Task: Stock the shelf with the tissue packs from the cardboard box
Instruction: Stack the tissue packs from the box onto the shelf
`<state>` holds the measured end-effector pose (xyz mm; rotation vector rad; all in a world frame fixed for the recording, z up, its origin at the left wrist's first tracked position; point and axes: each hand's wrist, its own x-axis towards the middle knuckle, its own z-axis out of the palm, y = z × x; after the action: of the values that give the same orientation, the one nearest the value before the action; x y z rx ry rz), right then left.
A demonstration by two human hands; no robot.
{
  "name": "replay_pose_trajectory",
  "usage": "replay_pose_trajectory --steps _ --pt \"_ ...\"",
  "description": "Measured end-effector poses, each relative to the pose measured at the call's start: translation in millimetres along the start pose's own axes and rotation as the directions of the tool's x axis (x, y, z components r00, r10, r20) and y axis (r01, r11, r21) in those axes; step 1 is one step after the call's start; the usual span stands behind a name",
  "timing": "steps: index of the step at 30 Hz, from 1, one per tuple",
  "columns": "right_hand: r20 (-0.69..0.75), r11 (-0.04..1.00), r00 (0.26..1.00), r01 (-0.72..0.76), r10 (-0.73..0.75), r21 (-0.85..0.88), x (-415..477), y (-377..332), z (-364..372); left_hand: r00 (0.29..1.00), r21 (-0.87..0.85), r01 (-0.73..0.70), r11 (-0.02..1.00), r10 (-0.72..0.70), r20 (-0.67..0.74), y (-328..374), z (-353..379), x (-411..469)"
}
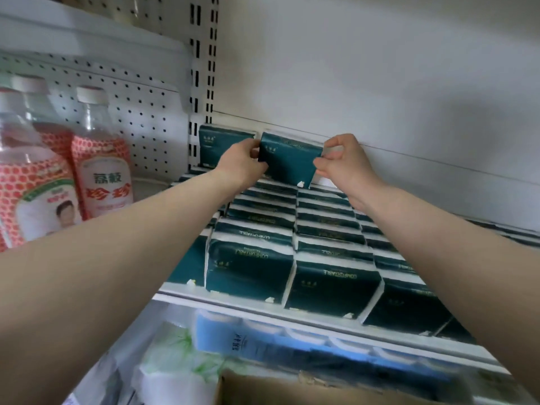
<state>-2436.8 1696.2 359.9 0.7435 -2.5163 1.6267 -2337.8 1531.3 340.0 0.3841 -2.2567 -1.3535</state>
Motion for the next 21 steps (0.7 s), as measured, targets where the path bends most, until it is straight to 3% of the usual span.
replay_pose_trajectory --steps 21 --pt "0.115 0.984 0.992 0.062 -0.043 -0.168 38.0 13.4 27.1 0.998 0.088 0.068 0.994 -0.067 -0.018 -26.8 4.2 31.7"
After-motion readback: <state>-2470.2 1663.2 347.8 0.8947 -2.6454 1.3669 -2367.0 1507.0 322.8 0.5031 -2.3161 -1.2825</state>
